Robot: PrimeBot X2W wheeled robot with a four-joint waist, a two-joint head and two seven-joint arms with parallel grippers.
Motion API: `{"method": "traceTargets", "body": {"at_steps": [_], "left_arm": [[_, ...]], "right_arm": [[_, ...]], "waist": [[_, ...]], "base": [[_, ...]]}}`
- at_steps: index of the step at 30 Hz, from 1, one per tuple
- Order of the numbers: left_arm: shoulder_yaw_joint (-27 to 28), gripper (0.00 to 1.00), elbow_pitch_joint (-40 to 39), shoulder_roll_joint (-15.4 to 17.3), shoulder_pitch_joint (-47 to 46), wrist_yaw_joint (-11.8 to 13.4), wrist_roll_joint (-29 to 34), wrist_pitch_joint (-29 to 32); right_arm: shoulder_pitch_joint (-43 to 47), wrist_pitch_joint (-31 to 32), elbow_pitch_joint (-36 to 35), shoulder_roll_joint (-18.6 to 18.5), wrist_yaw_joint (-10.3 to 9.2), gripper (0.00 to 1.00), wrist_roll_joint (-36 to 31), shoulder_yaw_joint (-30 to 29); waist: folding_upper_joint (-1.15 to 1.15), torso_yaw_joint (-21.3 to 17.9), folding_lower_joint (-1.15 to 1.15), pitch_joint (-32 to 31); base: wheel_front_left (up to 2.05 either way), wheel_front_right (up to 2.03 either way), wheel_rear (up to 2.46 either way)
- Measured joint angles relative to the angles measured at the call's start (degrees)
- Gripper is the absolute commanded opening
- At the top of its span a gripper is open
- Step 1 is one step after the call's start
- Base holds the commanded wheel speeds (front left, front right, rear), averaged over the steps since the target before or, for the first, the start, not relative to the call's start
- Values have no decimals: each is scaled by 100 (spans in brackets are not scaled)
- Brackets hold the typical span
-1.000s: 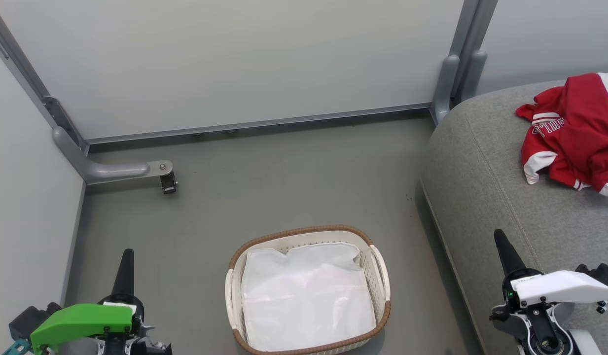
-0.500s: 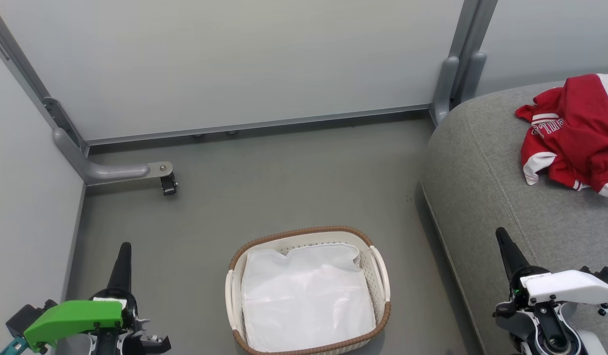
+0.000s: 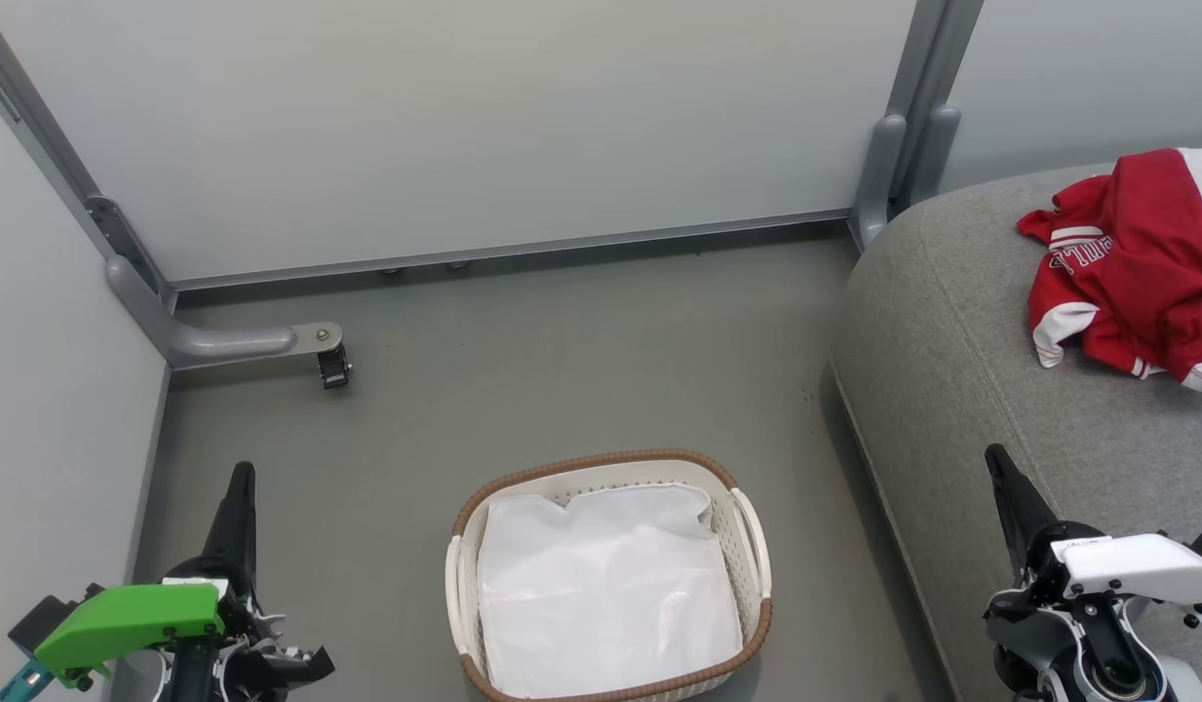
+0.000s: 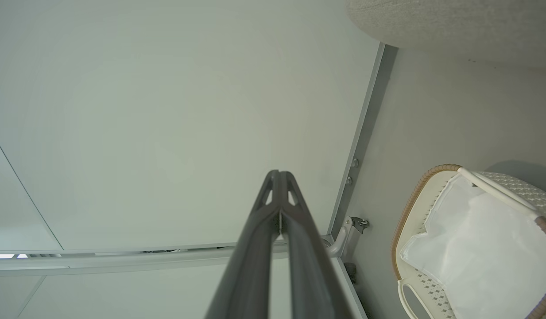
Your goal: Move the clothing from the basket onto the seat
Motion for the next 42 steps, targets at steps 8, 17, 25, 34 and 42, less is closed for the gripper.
{"method": "traceTargets", "body": {"at_steps": [8,17,25,34,42], "left_arm": [[41,0,-7,1,-57,-26,-257,67],[41,0,-8,1,-60,-26,-260,67],[41,0,-9,1,-60,-26,-260,67],[41,0,-9,1,-60,-26,-260,67],[41,0,-9,1,-60,-27,-260,67]], "right_arm": [[-2,74,-15,-2,0,0,290,-35],[-2,74,-18,-2,0,0,290,-36],[-2,74,-18,-2,0,0,290,-37],[-2,74,-18,-2,0,0,290,-37],[-2,74,-18,-2,0,0,290,-37]], "waist": [[0,-1,0,-10],[0,-1,0,-10],[0,-1,0,-10],[0,-1,0,-10],[0,-1,0,-10]], "base": [[0,0,0],[0,0,0],[0,0,0],[0,0,0],[0,0,0]]}}
